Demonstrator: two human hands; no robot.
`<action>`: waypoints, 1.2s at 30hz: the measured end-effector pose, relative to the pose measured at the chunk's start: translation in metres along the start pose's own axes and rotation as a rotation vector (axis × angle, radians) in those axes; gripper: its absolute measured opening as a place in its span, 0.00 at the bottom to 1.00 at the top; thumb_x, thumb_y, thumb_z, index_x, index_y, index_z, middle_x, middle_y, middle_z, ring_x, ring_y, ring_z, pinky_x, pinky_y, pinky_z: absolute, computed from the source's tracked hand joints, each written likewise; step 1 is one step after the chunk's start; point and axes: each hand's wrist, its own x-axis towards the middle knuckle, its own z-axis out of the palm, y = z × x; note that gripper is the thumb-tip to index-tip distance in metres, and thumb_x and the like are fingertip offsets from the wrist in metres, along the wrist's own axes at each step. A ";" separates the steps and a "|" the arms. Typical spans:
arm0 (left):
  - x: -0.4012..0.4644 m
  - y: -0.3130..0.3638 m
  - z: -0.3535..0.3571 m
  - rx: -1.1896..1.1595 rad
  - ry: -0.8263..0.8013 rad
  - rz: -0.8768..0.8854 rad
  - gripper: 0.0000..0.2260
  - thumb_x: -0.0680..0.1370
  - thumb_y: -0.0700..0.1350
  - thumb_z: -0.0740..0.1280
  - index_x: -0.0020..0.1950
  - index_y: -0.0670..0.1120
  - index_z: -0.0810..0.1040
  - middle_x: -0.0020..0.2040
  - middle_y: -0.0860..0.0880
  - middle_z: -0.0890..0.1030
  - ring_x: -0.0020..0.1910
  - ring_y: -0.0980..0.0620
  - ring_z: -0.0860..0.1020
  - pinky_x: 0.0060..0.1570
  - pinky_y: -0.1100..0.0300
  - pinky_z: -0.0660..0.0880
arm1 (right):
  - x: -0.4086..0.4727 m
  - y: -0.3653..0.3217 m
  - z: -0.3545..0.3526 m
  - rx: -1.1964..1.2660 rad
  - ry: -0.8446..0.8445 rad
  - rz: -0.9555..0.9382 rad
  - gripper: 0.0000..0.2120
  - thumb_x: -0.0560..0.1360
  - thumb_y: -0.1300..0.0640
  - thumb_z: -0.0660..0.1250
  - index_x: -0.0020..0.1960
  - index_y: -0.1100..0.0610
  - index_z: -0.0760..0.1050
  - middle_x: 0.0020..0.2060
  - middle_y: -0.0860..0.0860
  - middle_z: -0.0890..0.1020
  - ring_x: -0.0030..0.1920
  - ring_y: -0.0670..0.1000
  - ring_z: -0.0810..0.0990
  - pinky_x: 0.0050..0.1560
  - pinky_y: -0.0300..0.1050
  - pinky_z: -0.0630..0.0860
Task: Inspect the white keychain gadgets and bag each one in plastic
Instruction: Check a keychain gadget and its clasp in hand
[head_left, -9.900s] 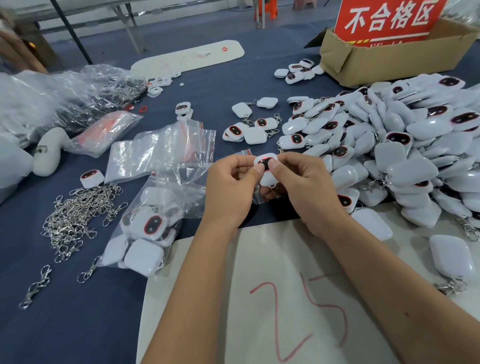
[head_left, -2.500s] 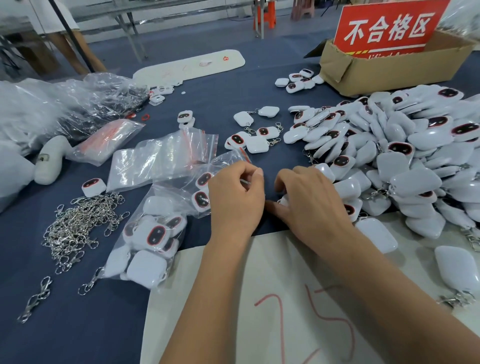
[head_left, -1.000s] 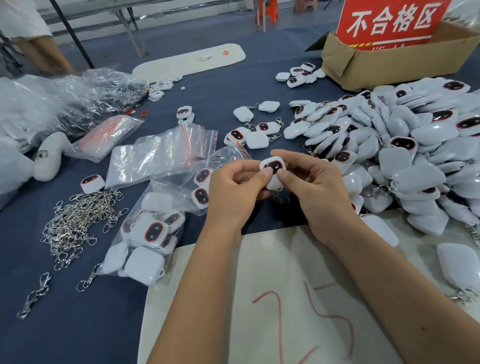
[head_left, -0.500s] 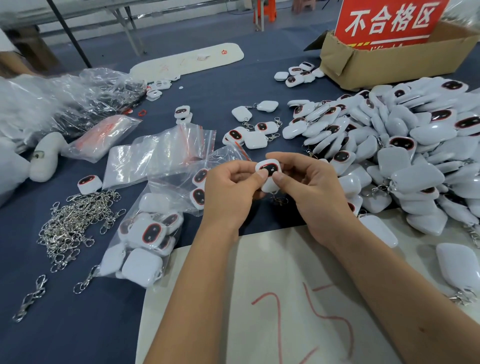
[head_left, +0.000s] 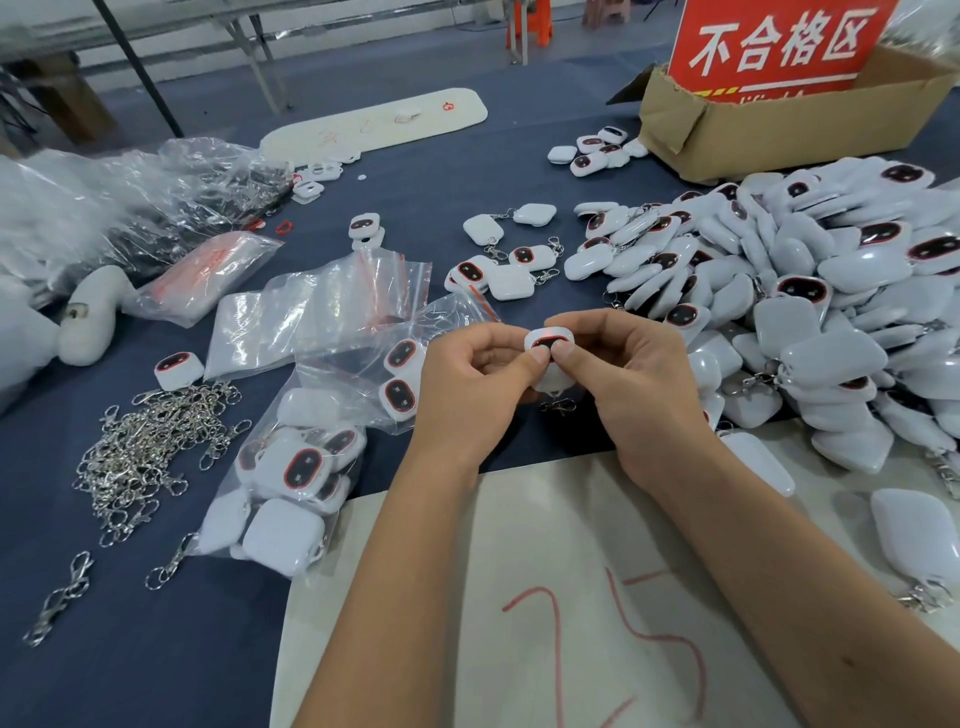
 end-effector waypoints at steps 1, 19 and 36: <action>0.000 0.000 0.000 0.012 -0.007 0.010 0.03 0.77 0.36 0.75 0.49 0.43 0.86 0.42 0.42 0.86 0.47 0.41 0.85 0.45 0.56 0.84 | 0.000 0.000 0.000 0.005 0.004 0.001 0.10 0.78 0.68 0.71 0.48 0.54 0.85 0.42 0.51 0.89 0.42 0.47 0.86 0.44 0.37 0.80; 0.002 -0.002 0.000 -0.045 0.004 -0.048 0.07 0.75 0.33 0.75 0.51 0.42 0.83 0.42 0.44 0.85 0.40 0.49 0.86 0.41 0.60 0.81 | -0.002 0.001 0.001 0.043 -0.052 0.039 0.09 0.80 0.64 0.69 0.58 0.58 0.84 0.49 0.54 0.88 0.50 0.52 0.86 0.54 0.50 0.83; 0.004 -0.002 0.008 0.067 0.245 0.219 0.06 0.79 0.41 0.73 0.55 0.45 0.86 0.44 0.51 0.87 0.43 0.52 0.85 0.48 0.57 0.83 | -0.001 0.003 0.007 -0.056 -0.028 -0.017 0.04 0.81 0.64 0.69 0.51 0.57 0.83 0.38 0.53 0.86 0.35 0.47 0.81 0.35 0.38 0.78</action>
